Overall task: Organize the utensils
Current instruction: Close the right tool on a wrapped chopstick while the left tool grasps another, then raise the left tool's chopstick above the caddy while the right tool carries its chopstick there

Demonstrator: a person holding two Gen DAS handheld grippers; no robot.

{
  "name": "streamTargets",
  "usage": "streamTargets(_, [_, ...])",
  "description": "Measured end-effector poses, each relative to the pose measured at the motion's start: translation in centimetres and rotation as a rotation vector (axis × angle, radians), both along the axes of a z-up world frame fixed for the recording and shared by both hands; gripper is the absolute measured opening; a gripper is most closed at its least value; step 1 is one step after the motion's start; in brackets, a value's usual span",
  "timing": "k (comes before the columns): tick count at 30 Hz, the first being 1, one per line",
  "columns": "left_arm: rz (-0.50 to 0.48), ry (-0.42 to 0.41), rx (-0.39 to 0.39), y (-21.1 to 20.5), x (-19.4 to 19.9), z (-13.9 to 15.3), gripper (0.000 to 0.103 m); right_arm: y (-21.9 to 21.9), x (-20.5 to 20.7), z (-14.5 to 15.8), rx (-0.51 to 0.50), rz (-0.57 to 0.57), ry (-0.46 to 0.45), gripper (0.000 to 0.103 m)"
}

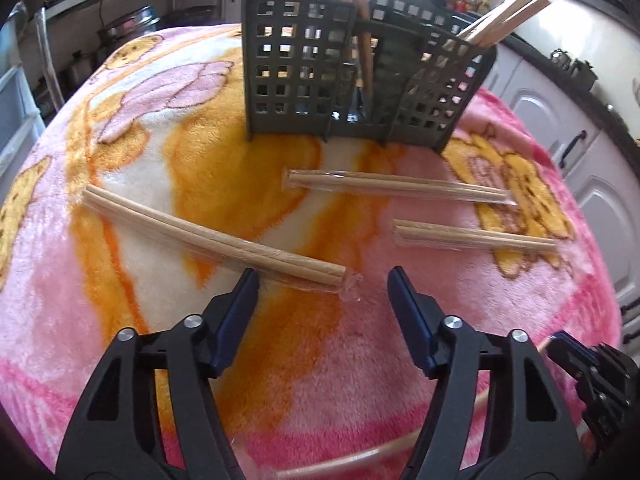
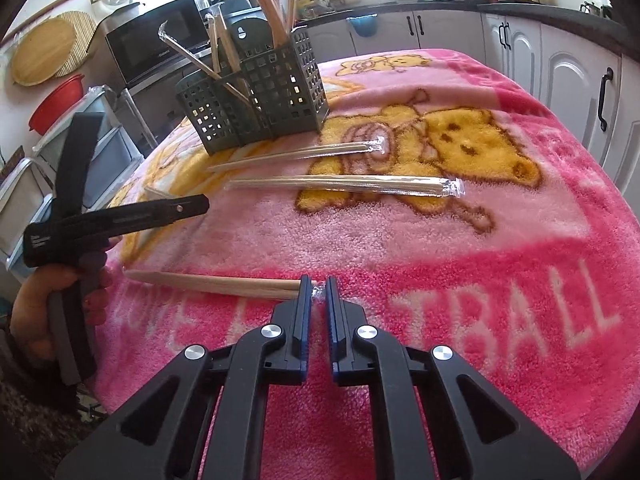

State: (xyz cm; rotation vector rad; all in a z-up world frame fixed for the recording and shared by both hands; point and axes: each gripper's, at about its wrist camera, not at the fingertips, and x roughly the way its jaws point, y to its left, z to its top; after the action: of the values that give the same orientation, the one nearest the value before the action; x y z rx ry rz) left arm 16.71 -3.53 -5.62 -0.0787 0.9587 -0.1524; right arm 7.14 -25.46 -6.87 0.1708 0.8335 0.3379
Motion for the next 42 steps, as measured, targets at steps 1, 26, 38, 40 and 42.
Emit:
streamTargets(1, [0.012, 0.003, -0.004, 0.1, 0.1, 0.0, 0.055, 0.0, 0.0, 0.0, 0.001, 0.001, 0.000, 0.007])
streamTargets(26, [0.068, -0.103, -0.156, 5.6, -2.7, 1.9, 0.002, -0.9, 0.0, 1.8, 0.046, -0.026, -0.070, 0.007])
streamTargets(38, [-0.007, -0.297, -0.182, 5.4, -5.0, 8.7, 0.002, -0.1, -0.3, 7.0, 0.029, -0.004, -0.230, 0.005])
streamTargets(40, [-0.019, -0.317, -0.190, 5.2, -5.3, 9.5, 0.002, 0.1, -0.2, 7.6, 0.022, 0.000, -0.251, 0.005])
streamTargets(42, [-0.031, -0.339, -0.202, 5.0, -5.5, 10.4, 0.002, 0.4, -0.1, 8.5, 0.017, 0.006, -0.273, 0.005])
